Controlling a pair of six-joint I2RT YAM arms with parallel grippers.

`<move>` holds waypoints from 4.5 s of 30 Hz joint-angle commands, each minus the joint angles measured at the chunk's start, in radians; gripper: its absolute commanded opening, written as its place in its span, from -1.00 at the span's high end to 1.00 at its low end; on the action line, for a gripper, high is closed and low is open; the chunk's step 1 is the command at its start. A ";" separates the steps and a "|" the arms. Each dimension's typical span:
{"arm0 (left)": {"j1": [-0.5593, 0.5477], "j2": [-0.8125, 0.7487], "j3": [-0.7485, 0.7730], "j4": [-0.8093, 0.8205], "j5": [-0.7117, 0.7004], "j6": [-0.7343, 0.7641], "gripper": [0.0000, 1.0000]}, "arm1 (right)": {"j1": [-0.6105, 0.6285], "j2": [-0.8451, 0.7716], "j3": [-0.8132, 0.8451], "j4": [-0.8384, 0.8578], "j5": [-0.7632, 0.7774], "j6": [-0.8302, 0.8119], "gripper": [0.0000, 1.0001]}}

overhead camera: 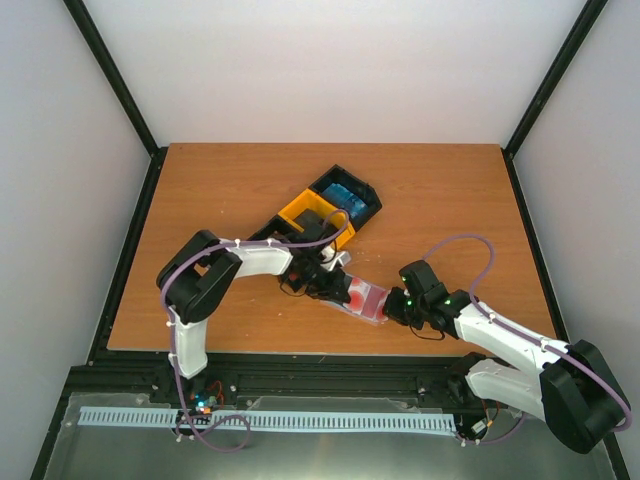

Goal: Put the credit cards into the card holder
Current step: Insert the credit card into the card holder.

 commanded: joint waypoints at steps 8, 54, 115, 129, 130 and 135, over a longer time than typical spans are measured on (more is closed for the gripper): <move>-0.033 -0.050 -0.002 0.041 -0.097 -0.020 0.92 | 0.007 0.007 -0.014 -0.010 0.011 0.006 0.95; -0.075 -0.021 0.124 -0.144 -0.296 0.082 0.69 | 0.008 -0.004 0.043 -0.077 0.061 -0.024 0.95; -0.149 0.043 0.297 -0.139 -0.494 0.065 0.13 | 0.007 0.000 0.047 -0.077 0.073 -0.033 0.94; -0.148 0.126 0.319 -0.142 -0.473 0.084 0.11 | 0.008 -0.002 0.037 -0.071 0.070 -0.029 0.95; -0.149 0.128 0.319 -0.139 -0.459 0.088 0.13 | 0.008 -0.002 0.037 -0.070 0.069 -0.030 0.94; -0.149 0.134 0.320 -0.128 -0.377 0.106 0.27 | 0.008 -0.003 0.036 -0.070 0.069 -0.029 0.94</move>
